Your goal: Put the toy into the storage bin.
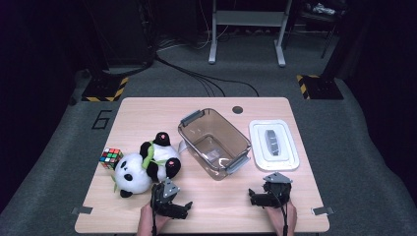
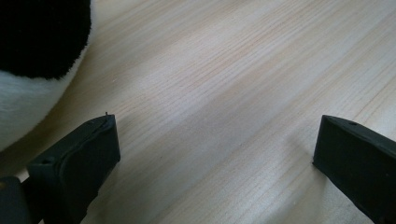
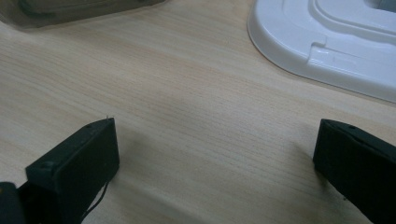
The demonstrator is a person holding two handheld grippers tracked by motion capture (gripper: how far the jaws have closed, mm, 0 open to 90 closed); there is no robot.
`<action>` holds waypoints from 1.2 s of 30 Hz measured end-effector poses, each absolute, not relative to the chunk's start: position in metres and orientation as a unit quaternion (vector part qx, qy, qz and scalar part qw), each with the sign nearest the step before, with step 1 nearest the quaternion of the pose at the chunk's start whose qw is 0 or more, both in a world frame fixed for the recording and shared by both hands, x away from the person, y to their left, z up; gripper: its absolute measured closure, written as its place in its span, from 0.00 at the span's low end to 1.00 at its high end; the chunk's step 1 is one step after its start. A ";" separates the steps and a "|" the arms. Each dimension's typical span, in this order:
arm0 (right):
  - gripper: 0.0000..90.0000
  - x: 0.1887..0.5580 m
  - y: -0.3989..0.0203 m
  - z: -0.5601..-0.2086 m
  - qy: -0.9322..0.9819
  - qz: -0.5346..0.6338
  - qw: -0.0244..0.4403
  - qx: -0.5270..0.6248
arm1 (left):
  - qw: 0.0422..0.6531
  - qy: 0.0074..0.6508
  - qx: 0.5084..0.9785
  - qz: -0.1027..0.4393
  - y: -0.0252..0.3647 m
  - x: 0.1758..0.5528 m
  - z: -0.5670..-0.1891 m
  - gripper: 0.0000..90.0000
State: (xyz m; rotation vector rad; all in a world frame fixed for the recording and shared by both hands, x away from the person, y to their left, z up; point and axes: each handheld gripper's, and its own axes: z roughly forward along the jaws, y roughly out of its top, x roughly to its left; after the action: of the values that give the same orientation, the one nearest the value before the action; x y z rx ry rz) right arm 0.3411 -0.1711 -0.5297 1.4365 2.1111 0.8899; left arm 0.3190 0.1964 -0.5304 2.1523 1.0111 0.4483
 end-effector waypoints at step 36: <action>0.00 0.341 -0.172 -0.530 0.766 0.321 0.218 0.513 | 0.387 0.439 0.783 0.213 0.241 0.320 -0.423 0.00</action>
State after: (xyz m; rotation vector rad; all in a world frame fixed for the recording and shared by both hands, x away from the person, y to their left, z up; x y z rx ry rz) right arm 0.3406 -0.1721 -0.5297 1.4193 2.1191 0.8899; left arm 0.3200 0.2410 -0.4230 1.9922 1.1170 0.5417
